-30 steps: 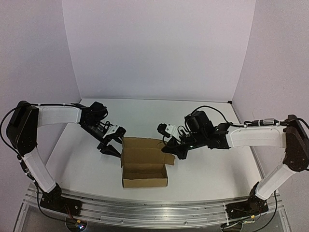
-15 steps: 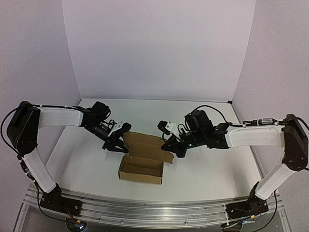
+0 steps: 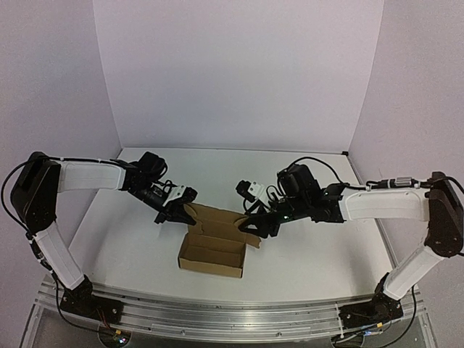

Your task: Fold the paper box

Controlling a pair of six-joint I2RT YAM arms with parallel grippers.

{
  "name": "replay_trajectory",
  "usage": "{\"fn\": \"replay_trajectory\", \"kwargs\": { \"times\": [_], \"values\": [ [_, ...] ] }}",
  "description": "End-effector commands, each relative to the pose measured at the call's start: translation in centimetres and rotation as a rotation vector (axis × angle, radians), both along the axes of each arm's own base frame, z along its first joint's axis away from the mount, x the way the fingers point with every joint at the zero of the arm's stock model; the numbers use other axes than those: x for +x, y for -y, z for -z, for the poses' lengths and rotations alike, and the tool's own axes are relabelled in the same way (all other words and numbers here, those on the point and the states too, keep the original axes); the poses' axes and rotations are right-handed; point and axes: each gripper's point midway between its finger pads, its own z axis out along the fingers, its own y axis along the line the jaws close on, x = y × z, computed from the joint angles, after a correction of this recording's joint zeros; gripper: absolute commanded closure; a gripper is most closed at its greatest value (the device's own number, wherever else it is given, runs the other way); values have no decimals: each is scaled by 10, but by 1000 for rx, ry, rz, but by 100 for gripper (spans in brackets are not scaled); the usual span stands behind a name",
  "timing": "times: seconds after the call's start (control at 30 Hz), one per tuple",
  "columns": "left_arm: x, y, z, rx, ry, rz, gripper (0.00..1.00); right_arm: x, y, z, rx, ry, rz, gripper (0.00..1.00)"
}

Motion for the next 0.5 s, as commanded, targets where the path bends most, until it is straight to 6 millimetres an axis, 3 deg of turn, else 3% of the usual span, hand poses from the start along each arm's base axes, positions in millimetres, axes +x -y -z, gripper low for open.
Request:
{"fn": "replay_trajectory", "kwargs": {
  "times": [0.0, 0.07, 0.1, 0.2, 0.27, 0.33, 0.47],
  "values": [
    [-9, -1, 5, 11, 43, 80, 100, 4, 11, -75, 99, 100, -9, 34],
    [-11, -1, 3, 6, 42, 96, 100, 1, 24, -89, 128, 98, -21, 30],
    [-12, -2, 3, 5, 45, 103, 100, 3, 33, -87, 126, 88, -11, 29],
    [-13, -2, 3, 6, 49, 109, 100, 7, 62, -63, 94, 50, 18, 30],
    [-14, -2, 3, 7, 49, 113, 100, 9, 76, -27, 13, 40, 29, 32],
    [-15, -3, 2, 4, 48, 120, 100, 12, 81, 3, -56, 31, 32, 35],
    [-15, -2, 2, 3, 42, 122, 100, 16, 61, 24, -47, -28, -35, 42]
  ]
}}
